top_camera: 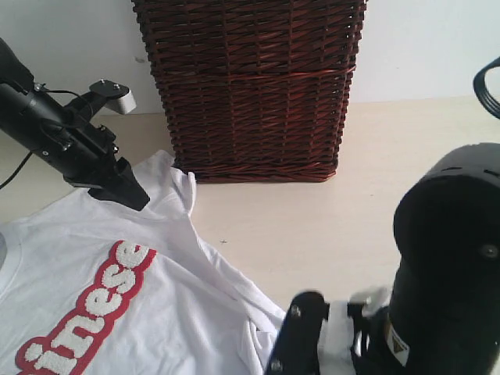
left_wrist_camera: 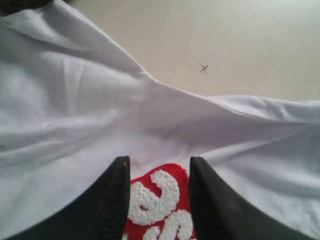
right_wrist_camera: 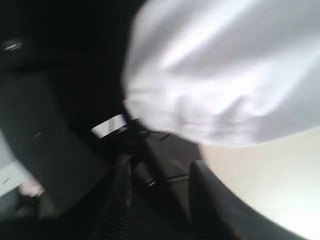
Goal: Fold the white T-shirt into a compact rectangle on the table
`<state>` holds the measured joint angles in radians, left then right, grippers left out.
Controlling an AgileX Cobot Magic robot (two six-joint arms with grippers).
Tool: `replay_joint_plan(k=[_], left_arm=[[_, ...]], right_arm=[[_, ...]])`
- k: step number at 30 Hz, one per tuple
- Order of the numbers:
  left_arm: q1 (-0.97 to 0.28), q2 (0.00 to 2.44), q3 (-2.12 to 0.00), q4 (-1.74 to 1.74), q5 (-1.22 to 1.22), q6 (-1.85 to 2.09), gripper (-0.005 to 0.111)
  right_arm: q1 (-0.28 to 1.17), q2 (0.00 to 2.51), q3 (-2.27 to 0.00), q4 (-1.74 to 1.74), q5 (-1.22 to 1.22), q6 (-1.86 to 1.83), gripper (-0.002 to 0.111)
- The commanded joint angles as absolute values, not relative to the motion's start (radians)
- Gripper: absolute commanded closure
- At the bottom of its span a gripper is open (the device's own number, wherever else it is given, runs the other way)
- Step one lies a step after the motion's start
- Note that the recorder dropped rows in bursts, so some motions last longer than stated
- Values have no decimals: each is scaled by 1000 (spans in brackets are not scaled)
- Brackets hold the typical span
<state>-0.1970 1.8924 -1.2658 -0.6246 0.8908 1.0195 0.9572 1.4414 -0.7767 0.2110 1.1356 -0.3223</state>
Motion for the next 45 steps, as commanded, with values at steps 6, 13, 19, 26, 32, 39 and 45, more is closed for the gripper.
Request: replay_joint_plan(k=[6, 13, 19, 26, 32, 39, 45], left_arm=[[-199, 1907, -1260, -603, 898, 1010, 68], [-199, 1907, -1260, -607, 863, 1008, 68], [-199, 1907, -1260, -609, 851, 1001, 68], [-199, 1907, -1260, -616, 858, 988, 68], [-199, 1907, -1260, -616, 856, 988, 68], [-199, 1908, -1260, -616, 839, 991, 68], [-199, 1908, -1260, -616, 839, 988, 68]], right_arm=[[907, 1582, -775, -242, 786, 343, 73], [888, 1610, -775, -190, 754, 359, 73], [888, 1680, -772, -172, 747, 364, 73], [888, 1719, -772, -159, 747, 357, 93], [890, 1681, -772, -143, 890, 278, 108], [890, 1521, -772, -119, 942, 253, 108], [890, 1454, -772, 81, 1018, 47, 106]])
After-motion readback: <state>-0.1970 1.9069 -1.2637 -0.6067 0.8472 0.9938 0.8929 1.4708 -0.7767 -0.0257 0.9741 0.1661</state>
